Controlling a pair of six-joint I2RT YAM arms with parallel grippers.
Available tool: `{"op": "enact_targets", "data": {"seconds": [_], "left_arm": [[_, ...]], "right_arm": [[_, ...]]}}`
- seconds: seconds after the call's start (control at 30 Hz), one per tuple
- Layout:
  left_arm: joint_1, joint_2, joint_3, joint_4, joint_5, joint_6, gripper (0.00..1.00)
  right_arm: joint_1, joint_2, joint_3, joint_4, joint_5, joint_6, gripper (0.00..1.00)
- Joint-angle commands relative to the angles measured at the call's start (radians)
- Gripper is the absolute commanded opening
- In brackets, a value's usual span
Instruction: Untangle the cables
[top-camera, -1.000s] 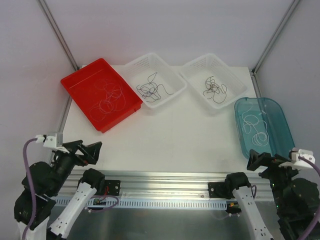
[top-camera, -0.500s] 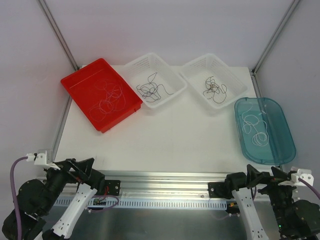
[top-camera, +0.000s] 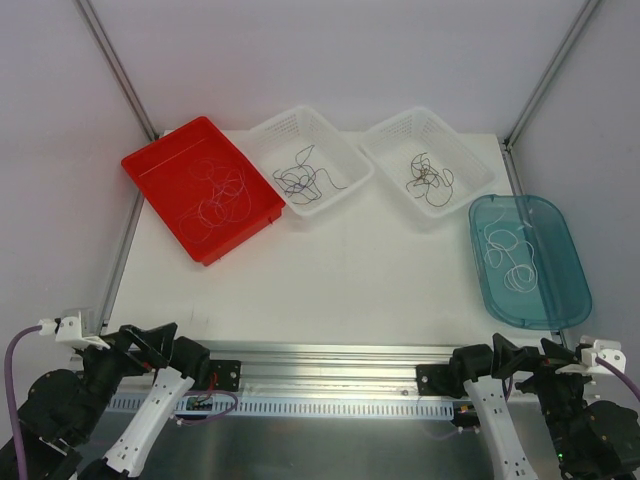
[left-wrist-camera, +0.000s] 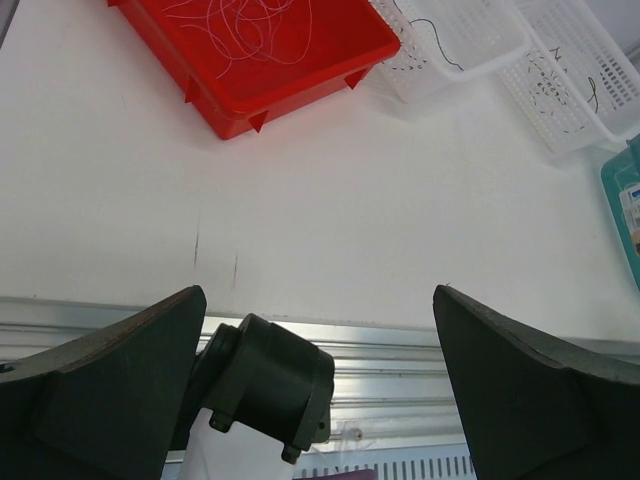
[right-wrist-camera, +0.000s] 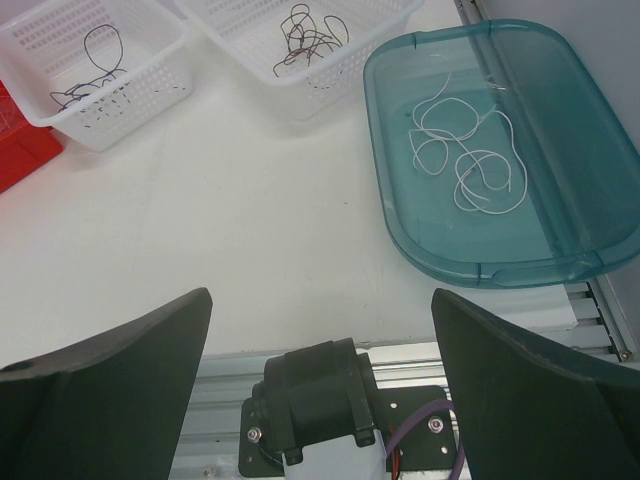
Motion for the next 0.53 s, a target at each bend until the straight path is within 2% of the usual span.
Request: {"op": "enact_targets", "data": {"seconds": [0.0, 0.5], "left_arm": [[0.0, -0.162, 0.004, -0.006, -0.023, -0.018, 0.99], [0.002, -0.162, -0.027, -0.002, -0.018, -0.027, 0.99]], "right_arm": [[0.0, -0.191, 0.013, -0.018, 0.012, 0.011, 0.97], [0.0, -0.191, 0.01, -0.018, -0.005, 0.013, 0.97]]}}
